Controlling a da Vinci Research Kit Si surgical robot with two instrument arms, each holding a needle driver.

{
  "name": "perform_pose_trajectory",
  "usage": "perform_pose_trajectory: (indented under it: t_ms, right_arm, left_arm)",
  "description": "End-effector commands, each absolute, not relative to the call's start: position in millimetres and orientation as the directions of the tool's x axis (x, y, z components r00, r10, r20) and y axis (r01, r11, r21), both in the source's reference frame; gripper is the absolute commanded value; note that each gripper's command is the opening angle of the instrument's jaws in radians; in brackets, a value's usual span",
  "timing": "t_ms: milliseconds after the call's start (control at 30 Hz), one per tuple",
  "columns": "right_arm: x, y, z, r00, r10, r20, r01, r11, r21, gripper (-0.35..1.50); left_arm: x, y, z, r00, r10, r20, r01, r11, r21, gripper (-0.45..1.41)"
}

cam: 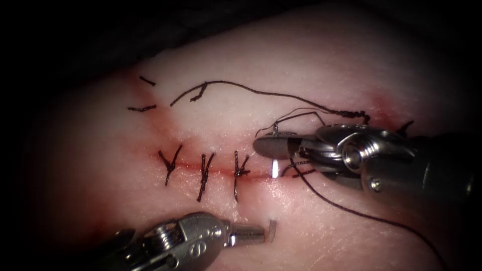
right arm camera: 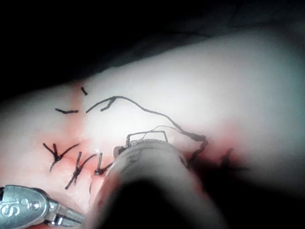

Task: Wound Closure
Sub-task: Push needle through skin below incision with right needle driver

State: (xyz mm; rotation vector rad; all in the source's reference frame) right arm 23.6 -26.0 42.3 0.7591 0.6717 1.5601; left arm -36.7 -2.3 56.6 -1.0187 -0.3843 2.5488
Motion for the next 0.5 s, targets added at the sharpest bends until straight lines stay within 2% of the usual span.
perform_pose_trajectory:
  t_ms: [33,233,333,367,400,433,500]
  right_arm:
    - [25.2,-26.1,41.6,-0.059,0.992,0.110,-0.601,-0.123,0.790,-0.35]
    - [25.7,-27.8,39.8,-0.033,0.986,0.166,-0.565,-0.155,0.810,-0.35]
    - [25.3,-27.2,39.7,-0.064,0.988,0.143,-0.526,-0.156,0.836,-0.35]
    - [25.1,-26.9,39.8,-0.087,0.987,0.135,-0.504,-0.160,0.849,-0.10]
    - [24.9,-26.5,39.9,-0.094,0.989,0.115,-0.487,-0.146,0.861,0.32]
    - [24.5,-26.0,40.1,-0.082,0.994,0.078,-0.473,-0.108,0.874,0.64]
    - [23.6,-25.3,40.3,-0.062,0.997,0.041,-0.479,-0.065,0.875,0.78]
  left_arm:
    - [-36.9,-1.4,56.8,-0.670,0.428,-0.607,-0.231,-0.897,-0.377,-0.45]
    - [-35.3,-0.6,56.4,-0.659,0.433,-0.615,-0.241,-0.896,-0.373,-0.45]
    - [-34.2,-0.1,56.0,-0.637,0.441,-0.633,-0.257,-0.895,-0.366,-0.45]
    - [-33.8,0.1,55.8,-0.618,0.442,-0.650,-0.264,-0.896,-0.358,-0.43]
    - [-33.5,0.3,55.7,-0.602,0.432,-0.672,-0.266,-0.902,-0.341,-0.42]
    - [-33.2,0.4,55.5,-0.587,0.416,-0.695,-0.267,-0.910,-0.319,-0.40]
    - [-32.7,0.6,55.3,-0.544,0.376,-0.751,-0.259,-0.926,-0.276,-0.33]
